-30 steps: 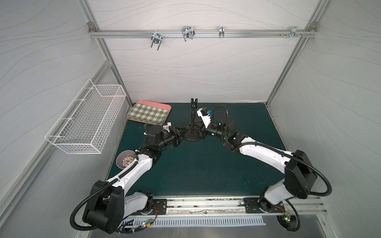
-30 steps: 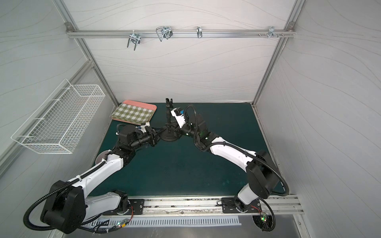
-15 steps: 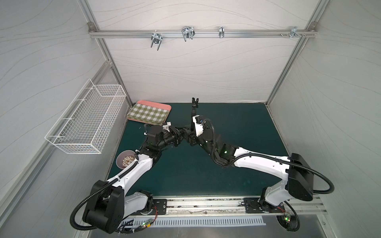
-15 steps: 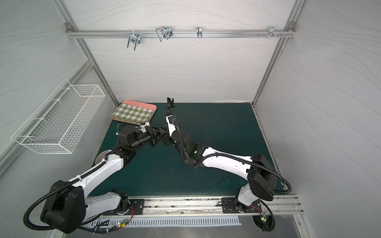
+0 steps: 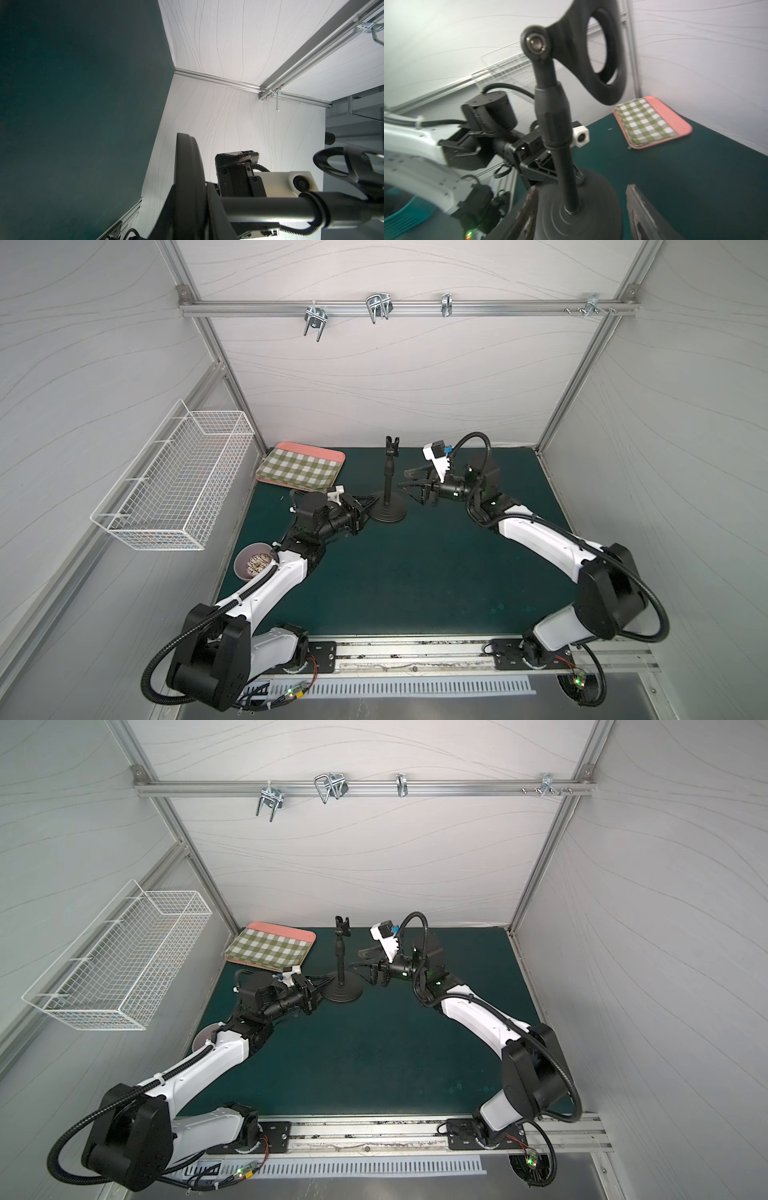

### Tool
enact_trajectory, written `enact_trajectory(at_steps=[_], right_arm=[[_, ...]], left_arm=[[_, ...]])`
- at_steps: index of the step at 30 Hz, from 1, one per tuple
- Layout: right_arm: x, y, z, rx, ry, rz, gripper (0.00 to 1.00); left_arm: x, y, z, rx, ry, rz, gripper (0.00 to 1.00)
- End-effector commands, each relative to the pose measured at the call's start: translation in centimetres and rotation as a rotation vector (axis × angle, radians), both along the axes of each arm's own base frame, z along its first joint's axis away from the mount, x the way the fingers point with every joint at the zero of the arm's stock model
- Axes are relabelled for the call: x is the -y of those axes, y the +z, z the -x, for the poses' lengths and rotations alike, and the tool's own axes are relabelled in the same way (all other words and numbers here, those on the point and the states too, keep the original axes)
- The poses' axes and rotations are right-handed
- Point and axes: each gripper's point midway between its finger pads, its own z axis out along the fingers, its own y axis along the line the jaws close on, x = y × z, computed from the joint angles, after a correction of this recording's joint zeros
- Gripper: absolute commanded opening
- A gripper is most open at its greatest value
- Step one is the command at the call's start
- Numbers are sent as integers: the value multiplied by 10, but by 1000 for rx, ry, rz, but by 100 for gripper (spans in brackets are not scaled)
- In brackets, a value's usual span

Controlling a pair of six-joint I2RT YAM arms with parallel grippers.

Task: Assemble a microphone stand
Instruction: Screw the microphone stand pole into the microphone stand base.

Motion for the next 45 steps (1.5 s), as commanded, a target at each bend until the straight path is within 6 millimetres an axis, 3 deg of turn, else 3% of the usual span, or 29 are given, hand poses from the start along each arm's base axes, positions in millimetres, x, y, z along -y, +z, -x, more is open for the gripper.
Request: enact_trajectory(at_steps=[1, 7, 17, 21, 27, 30, 31, 35, 39, 41, 43, 45], right_arm=[[-5, 15, 37, 41, 293, -44, 65], [-20, 2, 26, 8, 323, -41, 58], [-38, 1, 18, 21, 277, -47, 17], [-37, -1, 8, -16, 100, -15, 8], [-38, -11, 28, 68, -275, 92, 12], [-30, -16, 29, 54, -529, 116, 7], [-28, -15, 30, 41, -597, 100, 0], [-31, -11, 34, 8, -761, 99, 0], [-38, -8, 38, 7, -782, 133, 15], [-37, -5, 43, 44, -747, 141, 34], [-34, 0, 49, 104, -677, 130, 61], [-30, 1, 53, 123, -539, 109, 69]], left_arm=[[1, 59, 0, 171, -11, 70, 0], [1, 61, 1, 173, -11, 66, 0], [0, 61, 2, 173, -10, 63, 0], [-1, 61, 2, 176, -7, 63, 0], [-2, 61, 1, 177, -4, 66, 0], [-3, 60, 0, 176, 0, 66, 0], [-3, 60, 0, 175, 1, 67, 0], [-3, 60, 0, 176, -1, 66, 0], [-3, 61, 0, 176, 0, 66, 0], [-3, 62, 1, 178, 0, 67, 0], [-3, 63, 1, 181, 0, 67, 0], [-4, 62, 1, 180, 1, 66, 0]])
